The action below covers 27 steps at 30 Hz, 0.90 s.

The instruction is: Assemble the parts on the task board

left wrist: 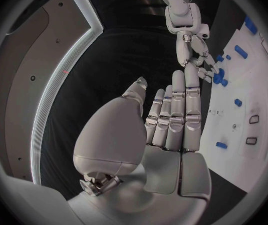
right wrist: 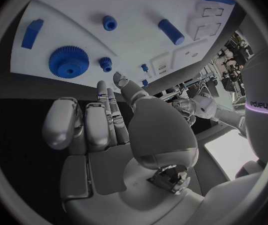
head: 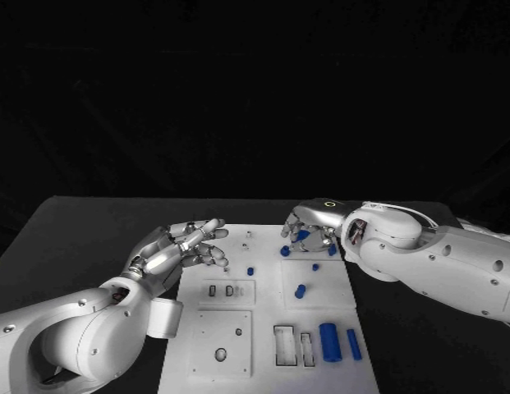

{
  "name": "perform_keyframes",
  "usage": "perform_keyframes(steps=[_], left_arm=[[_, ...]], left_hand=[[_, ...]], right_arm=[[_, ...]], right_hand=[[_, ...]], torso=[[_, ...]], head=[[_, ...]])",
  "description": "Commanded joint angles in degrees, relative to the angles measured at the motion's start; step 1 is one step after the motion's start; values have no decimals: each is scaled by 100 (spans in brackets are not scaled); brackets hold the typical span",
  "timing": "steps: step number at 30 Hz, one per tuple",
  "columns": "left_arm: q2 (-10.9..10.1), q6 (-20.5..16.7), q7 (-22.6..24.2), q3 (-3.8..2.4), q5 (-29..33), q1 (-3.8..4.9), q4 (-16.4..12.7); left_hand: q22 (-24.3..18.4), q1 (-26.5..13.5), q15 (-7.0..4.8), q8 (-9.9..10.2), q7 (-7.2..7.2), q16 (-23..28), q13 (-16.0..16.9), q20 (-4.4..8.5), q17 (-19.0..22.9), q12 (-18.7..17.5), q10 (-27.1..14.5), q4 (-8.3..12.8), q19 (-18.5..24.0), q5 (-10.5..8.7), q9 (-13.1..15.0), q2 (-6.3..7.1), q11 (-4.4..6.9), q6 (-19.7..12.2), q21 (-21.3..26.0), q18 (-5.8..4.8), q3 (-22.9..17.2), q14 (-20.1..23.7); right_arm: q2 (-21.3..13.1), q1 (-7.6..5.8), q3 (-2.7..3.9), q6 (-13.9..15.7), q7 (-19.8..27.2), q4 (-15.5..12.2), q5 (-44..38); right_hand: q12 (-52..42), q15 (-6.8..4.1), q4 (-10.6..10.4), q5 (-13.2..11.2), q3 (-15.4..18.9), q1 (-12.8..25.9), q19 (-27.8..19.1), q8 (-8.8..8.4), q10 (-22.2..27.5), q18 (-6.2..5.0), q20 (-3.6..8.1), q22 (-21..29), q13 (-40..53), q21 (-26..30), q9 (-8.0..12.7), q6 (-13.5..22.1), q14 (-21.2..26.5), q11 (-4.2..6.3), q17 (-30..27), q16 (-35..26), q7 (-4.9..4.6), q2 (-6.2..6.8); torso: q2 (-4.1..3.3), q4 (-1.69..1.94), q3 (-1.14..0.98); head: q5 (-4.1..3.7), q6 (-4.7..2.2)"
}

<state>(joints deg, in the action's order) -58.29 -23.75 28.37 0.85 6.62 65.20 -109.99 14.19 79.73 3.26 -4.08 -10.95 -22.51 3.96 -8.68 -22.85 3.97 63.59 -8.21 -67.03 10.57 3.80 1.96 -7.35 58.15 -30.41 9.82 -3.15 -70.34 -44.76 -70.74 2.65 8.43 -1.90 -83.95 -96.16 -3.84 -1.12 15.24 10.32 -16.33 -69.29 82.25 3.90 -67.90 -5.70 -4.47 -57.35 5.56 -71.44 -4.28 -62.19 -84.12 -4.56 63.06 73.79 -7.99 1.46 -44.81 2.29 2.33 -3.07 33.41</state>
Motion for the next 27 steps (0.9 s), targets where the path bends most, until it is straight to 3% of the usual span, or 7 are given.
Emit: perform_keyframes(steps=[1,5,10,27], left_arm=[[-4,76,8,-5,31,16,-34],[-12,66,3,-6,32,23,-36],[-28,52,-6,-6,40,30,-37],[-55,23,-68,-6,50,52,-51]], left_hand=[[13,-78,10,26,-37,-38,0,-11,-21,-30,-17,17,46,-27,-6,-7,-30,7,-28,38,12,66],[18,-86,17,29,-43,-47,0,-17,-38,-30,-26,18,69,-26,-6,-8,-35,1,-33,37,16,97],[22,-92,22,31,-49,-55,0,-23,-52,-30,-34,20,87,-27,-6,-9,-41,-6,-38,37,19,121],[33,-106,32,35,-68,-77,0,-33,-82,-31,-55,22,116,-27,-7,-11,-54,-24,-52,39,27,154]], right_arm=[[17,-4,5,-305,-213,-7,-457],[25,-4,5,-336,-247,-11,-528],[62,-4,5,-341,-293,9,-613],[219,6,3,-433,-295,73,-711]], right_hand=[[35,46,-15,-24,-55,10,-52,-8,53,-4,-11,32,-10,-1,-11,-25,-223,-3,27,34,-35,67],[34,57,-27,-28,-79,2,-71,-7,80,-7,-23,31,-17,-12,-15,-42,-219,-17,42,52,-57,73],[41,86,-48,-31,-133,-26,-207,-10,209,-81,-52,412,-56,190,-18,-65,-207,-52,39,68,-81,85],[29,112,-100,-81,-235,-71,-311,-21,324,-132,-97,668,-121,322,-2,-36,-193,-78,22,89,-94,82]], torso=[[-47,8,8],[-67,4,4],[-96,3,11],[-218,85,31]], head=[[-5,12],[8,17],[-1,-3],[-64,-22]])
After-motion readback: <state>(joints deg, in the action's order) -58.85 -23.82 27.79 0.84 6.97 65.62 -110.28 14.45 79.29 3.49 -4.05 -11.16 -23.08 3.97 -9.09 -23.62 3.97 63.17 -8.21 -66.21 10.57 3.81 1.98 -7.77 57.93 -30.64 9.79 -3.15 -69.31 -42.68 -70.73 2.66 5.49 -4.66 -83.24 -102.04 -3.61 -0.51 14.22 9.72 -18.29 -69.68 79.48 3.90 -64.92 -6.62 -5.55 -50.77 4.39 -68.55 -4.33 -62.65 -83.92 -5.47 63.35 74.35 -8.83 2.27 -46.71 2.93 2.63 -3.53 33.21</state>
